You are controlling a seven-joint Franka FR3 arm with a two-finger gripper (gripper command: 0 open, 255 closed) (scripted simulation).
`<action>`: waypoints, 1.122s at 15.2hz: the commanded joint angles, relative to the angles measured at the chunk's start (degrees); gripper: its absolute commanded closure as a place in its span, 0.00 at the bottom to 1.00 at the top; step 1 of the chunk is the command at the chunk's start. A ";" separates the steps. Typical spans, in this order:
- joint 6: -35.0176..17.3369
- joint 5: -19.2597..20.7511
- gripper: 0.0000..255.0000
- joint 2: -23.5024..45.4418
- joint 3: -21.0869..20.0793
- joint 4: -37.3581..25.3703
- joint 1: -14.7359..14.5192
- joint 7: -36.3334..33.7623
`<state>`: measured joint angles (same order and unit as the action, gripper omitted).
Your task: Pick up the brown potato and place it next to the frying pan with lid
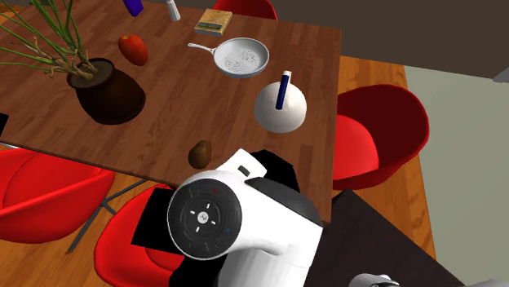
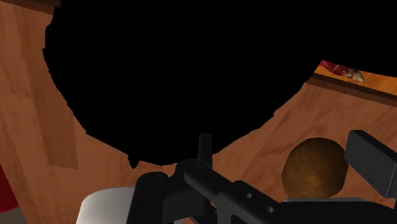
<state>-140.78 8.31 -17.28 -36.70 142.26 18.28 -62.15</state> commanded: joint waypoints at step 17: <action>8.78 55.32 0.00 39.33 -3.72 -28.66 3.23 -60.04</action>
<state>-131.78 62.84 21.36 -40.83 113.81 21.65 -121.75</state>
